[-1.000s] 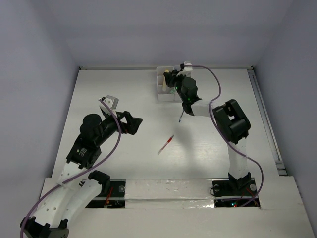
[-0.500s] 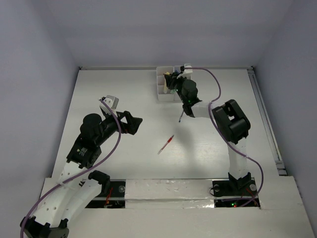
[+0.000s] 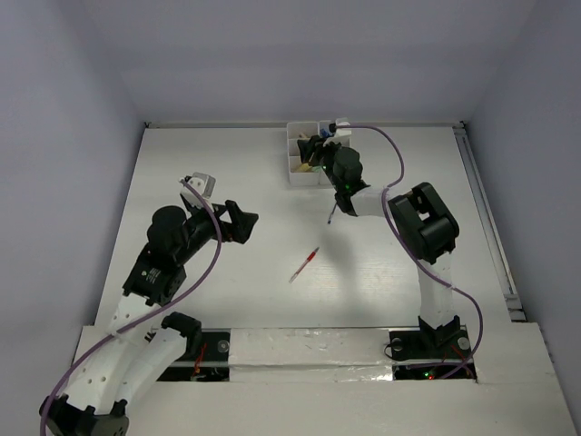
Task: Sort the stationery into containers
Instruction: Place the pen in the storage box, then pick up the pen cap at the corner of the board.
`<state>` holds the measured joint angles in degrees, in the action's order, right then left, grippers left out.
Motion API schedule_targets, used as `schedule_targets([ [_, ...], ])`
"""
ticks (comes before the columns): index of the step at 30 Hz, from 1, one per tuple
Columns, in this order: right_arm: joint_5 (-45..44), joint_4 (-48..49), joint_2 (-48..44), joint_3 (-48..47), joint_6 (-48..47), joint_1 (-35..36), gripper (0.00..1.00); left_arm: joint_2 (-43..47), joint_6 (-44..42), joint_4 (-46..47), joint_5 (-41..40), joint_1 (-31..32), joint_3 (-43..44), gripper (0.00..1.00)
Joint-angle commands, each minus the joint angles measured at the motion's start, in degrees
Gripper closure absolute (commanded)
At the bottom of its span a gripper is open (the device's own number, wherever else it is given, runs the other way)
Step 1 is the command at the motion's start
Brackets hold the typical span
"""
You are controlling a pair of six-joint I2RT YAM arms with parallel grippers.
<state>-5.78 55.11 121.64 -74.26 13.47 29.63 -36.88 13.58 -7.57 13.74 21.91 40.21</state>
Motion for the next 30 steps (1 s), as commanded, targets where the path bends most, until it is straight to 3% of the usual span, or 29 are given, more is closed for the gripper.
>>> schedule_targets([
  [1,0.5,2.6,-3.1,0.3,-1.2,-0.1,0.46,-1.3,0.2,2.0,-0.6,-1.9,1.4,0.01],
  [7,2.4,1.5,-8.2,3.2,-0.6,-0.1,0.46,-4.2,1.6,2.8,-0.6,-5.5,1.4,0.01],
  [11,3.5,-7.8,-15.6,4.4,0.1,-0.1,0.46,-7.6,3.6,2.7,-2.9,-7.1,2.2,0.01],
  [13,3.7,-14.5,-20.7,5.0,1.9,-0.1,0.51,-10.0,5.4,2.2,-5.4,-7.6,3.6,0.01],
  [14,3.8,-16.7,-22.3,5.8,2.9,-0.1,0.56,-10.8,5.7,2.6,-6.2,-7.6,4.0,0.01],
  [15,4.5,-19.1,-24.0,6.1,3.9,-0.1,0.68,-12.7,6.1,3.0,-7.3,-7.6,5.0,0.01],
  [17,5.9,-26.0,-28.6,7.5,6.6,-0.1,0.83,-15.6,6.6,2.7,-11.0,-7.6,6.4,0.01],
  [18,8.8,-27.8,-30.1,8.3,7.4,-0.1,0.98,-19.0,6.6,2.2,-12.2,-8.1,8.5,0.01],
  [19,10.5,-29.7,-33.4,9.6,9.1,-0.1,1.0,-20.7,5.9,1.3,-13.0,-8.8,9.4,0.01],
  [22,14.4,-31.3,-38.4,14.7,11.6,-0.1,1.0,-26.5,5.4,0.5,-15.7,-9.3,12.9,0.11],
  [23,15.2,-32.3,-41.6,15.7,12.0,-0.1,1.0,-27.8,5.3,1.2,-17.5,-10.0,13.4,0.24],
  [26,17.4,-34.3,-47.5,19.3,13.2,0.4,0.99,-34.1,5.1,3.2,-19.2,-14.0,15.9,0.49],
  [29,17.7,-37.2,-51.6,22.0,12.8,1.0,0.97,-42.0,5.0,4.2,-17.9,-18.9,19.6,0.65],
  [30,17.5,-37.4,-53.8,22.6,12.9,1.0,0.97,-45.6,3.5,4.9,-17.2,-19.6,21.3,0.65],
])
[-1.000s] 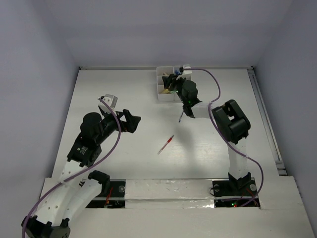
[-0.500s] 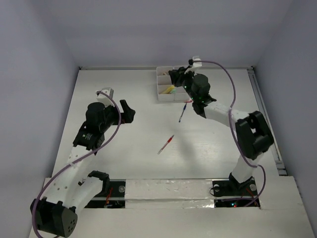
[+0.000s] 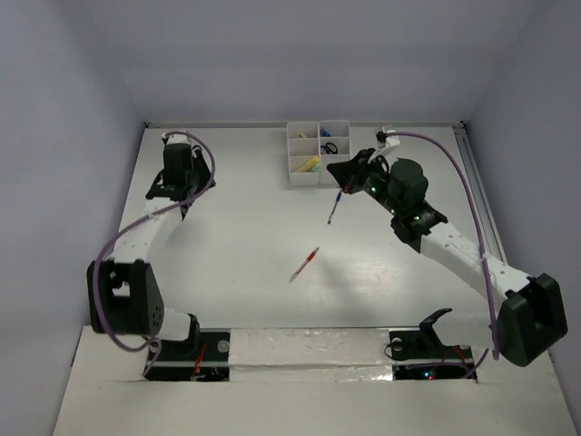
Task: Sort the stationery into containers
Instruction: Pick up the pen cap at the corner of the board.
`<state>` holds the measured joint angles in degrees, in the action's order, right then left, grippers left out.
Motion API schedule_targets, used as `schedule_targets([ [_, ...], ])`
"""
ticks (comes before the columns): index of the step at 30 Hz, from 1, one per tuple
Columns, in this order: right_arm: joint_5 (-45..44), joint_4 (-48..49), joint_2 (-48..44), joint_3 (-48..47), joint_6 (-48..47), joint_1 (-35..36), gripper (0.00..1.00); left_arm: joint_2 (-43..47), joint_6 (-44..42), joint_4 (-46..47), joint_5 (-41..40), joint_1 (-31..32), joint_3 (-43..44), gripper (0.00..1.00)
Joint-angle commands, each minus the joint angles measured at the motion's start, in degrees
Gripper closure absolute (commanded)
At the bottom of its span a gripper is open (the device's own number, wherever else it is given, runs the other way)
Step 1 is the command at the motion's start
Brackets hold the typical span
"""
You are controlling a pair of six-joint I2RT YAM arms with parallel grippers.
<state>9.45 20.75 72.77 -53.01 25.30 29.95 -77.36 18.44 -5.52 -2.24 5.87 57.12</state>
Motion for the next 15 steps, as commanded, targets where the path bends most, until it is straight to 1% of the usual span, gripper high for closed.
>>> schedule_targets([
  [1,2.1,-3.5,-5.7,2.3,1.2,0.6,0.96,-6.9,-2.4,3.1,-3.5,-3.6,5.8,0.65],
  [2,2.2,-4.1,-6.3,2.6,1.2,0.6,0.96,-8.9,-3.3,1.9,-5.6,-4.1,7.4,0.65],
  [3,2.6,-5.0,-6.8,2.7,1.4,0.6,0.95,-12.8,-4.7,1.7,-7.2,-4.1,9.0,0.65],
  [4,4.0,-5.6,-7.6,2.9,1.5,0.6,0.94,-14.6,-7.5,1.6,-8.2,-4.1,11.8,0.64],
  [5,4.6,-6.6,-8.3,4.0,1.3,0.6,0.93,-18.6,-8.5,0.3,-10.4,-4.1,14.8,0.63],
  [6,4.6,-7.1,-8.9,4.7,1.1,0.6,0.93,-18.6,-9.5,-0.2,-11.2,-4.1,14.9,0.63],
  [7,4.3,-7.9,-10.3,5.3,0.2,0.6,0.93,-22.1,-11.6,-0.5,-11.4,-4.1,17.3,0.63],
  [9,3.2,-10.2,-11.9,6.9,-1.3,0.6,0.93,-27.5,-13.0,-1.2,-12.1,-4.1,19.5,0.63],
  [11,1.9,-12.0,-14.0,7.6,-3.0,0.6,0.93,-30.6,-14.6,-1.9,-13.0,-4.1,22.6,0.63],
  [12,1.5,-12.7,-14.5,8.0,-3.5,0.6,0.93,-33.6,-15.0,-2.1,-13.3,-4.6,24.5,0.63],
  [15,0.8,-13.5,-15.6,8.9,-4.6,0.6,0.93,-38.2,-15.4,-4.0,-13.9,-5.3,28.6,0.63],
])
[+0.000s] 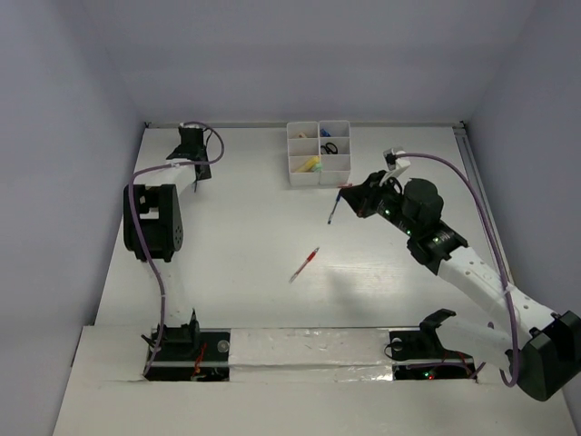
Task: Sort the stationery into containers
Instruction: Pick up the pen cap at the corner of the board.
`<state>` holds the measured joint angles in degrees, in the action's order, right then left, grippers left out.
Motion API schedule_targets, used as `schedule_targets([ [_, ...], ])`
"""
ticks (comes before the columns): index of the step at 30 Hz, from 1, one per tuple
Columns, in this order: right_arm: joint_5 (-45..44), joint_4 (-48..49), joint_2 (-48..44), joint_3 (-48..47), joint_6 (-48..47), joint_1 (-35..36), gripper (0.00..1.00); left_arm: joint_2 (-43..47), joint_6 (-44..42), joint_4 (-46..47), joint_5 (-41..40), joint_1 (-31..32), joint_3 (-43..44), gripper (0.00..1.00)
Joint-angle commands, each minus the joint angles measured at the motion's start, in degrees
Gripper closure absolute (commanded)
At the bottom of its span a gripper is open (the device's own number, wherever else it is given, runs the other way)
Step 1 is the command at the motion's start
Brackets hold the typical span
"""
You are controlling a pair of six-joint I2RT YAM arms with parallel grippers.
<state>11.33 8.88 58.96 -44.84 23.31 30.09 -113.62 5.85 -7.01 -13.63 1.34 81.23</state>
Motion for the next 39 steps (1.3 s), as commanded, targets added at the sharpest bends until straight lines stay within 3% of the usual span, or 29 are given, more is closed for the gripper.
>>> schedule_targets([
  [1,-0.9,-1.3,-1.9,1.2,-2.7,0.5,0.93,-2.6,-3.0,-2.7,-2.0,-0.7,5.2,0.63],
  [8,1.9,0.2,-0.1,1.1,-1.7,0.5,0.92,-7.0,-3.6,-5.3,-2.0,-0.7,10.1,0.66],
  [22,0.4,0.3,-2.1,2.6,-1.3,0.5,0.91,-8.7,-3.2,-7.4,-6.7,-1.3,6.1,0.67],
  [28,-0.1,0.2,-2.6,2.7,-1.5,0.5,0.91,-9.2,-2.2,-8.5,-5.5,-1.3,5.0,0.84],
  [31,-0.6,0.1,-2.8,3.0,-1.5,0.5,0.91,-8.8,-1.3,-8.3,-3.9,-1.3,3.9,0.98],
  [34,-0.8,0.3,-3.1,3.3,-1.5,0.5,0.91,-7.6,0.4,-8.1,-1.3,-0.6,3.3,1.0],
  [39,-1.0,0.6,-2.4,3.4,-1.4,0.5,0.91,-2.8,3.5,-7.7,0.7,6.8,3.0,1.0],
])
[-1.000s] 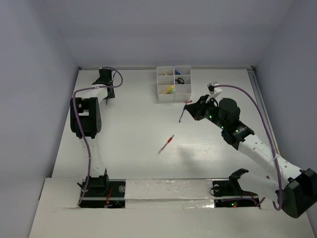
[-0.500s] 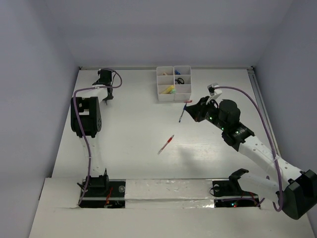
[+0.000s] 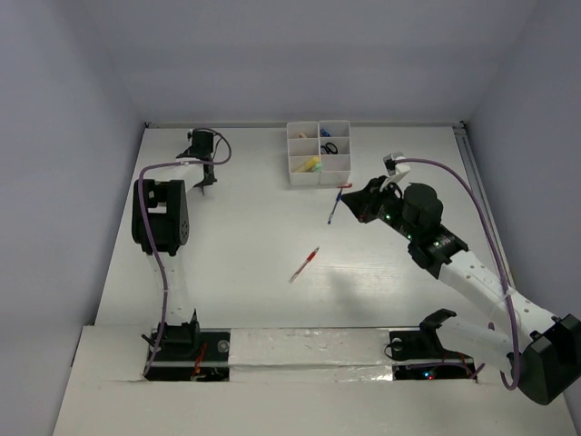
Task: Sort the stationery into containers
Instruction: Pick up the pen cap at the corner of the board, then place the pen cap at the center of the board.
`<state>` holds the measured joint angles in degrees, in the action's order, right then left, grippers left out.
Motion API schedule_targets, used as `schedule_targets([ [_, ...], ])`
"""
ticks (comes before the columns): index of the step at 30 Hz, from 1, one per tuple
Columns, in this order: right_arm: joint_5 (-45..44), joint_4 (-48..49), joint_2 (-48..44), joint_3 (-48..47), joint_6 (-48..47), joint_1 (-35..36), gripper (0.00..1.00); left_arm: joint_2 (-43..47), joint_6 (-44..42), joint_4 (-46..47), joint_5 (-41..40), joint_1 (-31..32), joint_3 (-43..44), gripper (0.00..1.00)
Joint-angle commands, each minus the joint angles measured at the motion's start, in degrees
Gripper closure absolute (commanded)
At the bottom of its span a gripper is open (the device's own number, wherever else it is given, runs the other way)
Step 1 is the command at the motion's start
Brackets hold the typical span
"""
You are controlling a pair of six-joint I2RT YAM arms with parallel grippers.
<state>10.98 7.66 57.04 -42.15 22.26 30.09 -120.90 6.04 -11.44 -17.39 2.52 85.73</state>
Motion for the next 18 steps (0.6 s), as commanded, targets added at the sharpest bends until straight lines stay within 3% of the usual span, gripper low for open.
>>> schedule_targets([
  [1,-1.0,1.8,-0.4,0.8,-0.5,0.5,0.91,6.4,4.2,-3.2,5.0,7.1,-1.4,1.0],
  [11,-9.5,-3.8,3.4,-1.4,-0.8,0.5,0.89,14.8,16.5,9.0,13.5,21.8,-11.5,1.0],
  [18,-17.4,-7.3,9.6,-3.6,-0.7,0.5,0.76,15.3,18.9,15.7,13.8,28.1,-16.6,1.0],
])
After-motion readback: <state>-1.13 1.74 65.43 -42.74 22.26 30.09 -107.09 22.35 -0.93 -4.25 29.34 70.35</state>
